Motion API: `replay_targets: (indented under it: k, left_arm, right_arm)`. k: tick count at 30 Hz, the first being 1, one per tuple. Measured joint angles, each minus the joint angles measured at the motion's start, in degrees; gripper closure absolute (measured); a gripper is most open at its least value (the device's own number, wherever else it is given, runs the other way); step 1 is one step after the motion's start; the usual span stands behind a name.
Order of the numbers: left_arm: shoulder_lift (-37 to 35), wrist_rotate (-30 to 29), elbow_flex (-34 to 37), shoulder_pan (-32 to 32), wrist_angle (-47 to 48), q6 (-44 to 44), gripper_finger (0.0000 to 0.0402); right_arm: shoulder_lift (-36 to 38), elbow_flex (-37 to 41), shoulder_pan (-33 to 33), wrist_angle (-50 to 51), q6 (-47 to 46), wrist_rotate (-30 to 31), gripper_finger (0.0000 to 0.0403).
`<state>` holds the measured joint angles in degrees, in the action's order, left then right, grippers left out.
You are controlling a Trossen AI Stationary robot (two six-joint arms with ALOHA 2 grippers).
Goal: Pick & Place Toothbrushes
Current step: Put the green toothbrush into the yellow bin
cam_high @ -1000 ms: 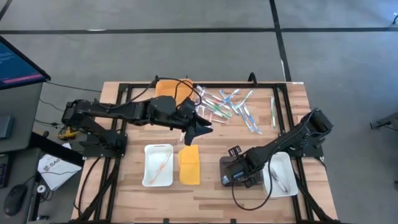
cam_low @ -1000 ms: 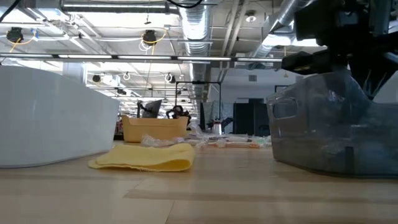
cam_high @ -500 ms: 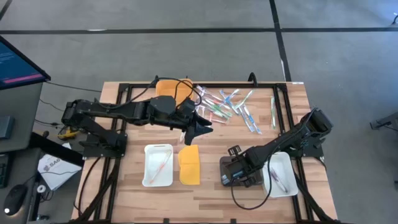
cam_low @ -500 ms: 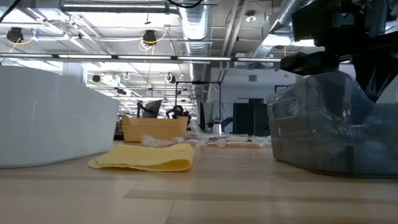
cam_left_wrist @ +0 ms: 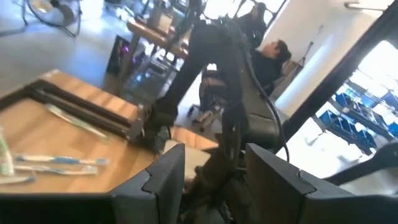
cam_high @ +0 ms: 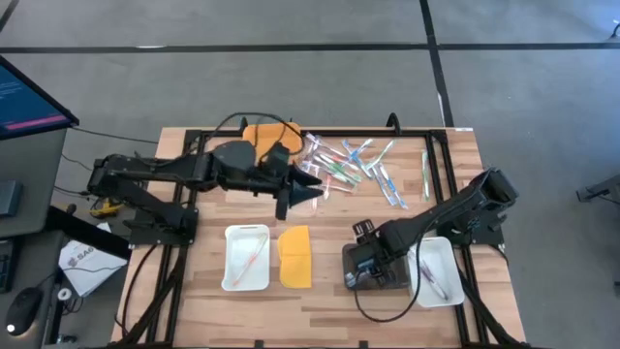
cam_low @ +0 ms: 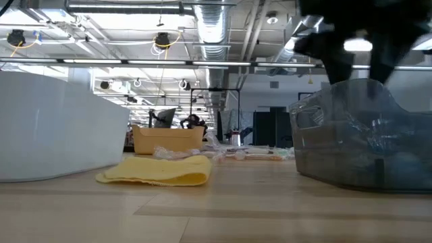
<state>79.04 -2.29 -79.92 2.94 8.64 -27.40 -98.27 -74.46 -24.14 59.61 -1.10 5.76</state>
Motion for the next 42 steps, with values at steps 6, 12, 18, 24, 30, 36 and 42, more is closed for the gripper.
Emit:
replay_targets:
  k: [6,12,18,24,30,36,42]
  left_arm:
    - [-2.96,-0.75,0.02,-2.02,0.08,2.63,0.0239]
    - [-3.53,-1.03,-0.02,-4.96,4.44,6.25,0.0239]
    - [-3.30,-4.34,0.02,-9.11,14.67,9.92,0.0239]
    - [-3.25,-6.34,3.36,-13.48,17.66,13.05,0.0239]
    - [-3.25,-5.90,10.36,-16.76,17.58,10.58,0.0239]
    - [-3.23,-2.80,16.90,-19.10,18.91,8.89,0.0239]
    - [-3.23,-2.82,20.73,-19.91,19.30,6.94,0.0239]
  right_arm:
    - [0.05,-9.75,3.74,2.06,2.76,2.22,0.0223]
    - [0.07,-18.30,9.60,0.71,5.35,13.11,0.0245]
    - [0.07,-24.63,17.31,1.17,0.14,18.31,0.0268]
    - [0.07,-26.50,25.81,-0.64,-7.91,18.30,0.0283]
    - [0.07,-26.53,33.22,-2.03,-22.17,17.01,0.0285]
    - [0.07,-26.53,38.51,-2.16,-32.88,8.56,0.0285]
    - [0.06,-26.53,42.32,-2.85,-36.53,4.48,0.0285]
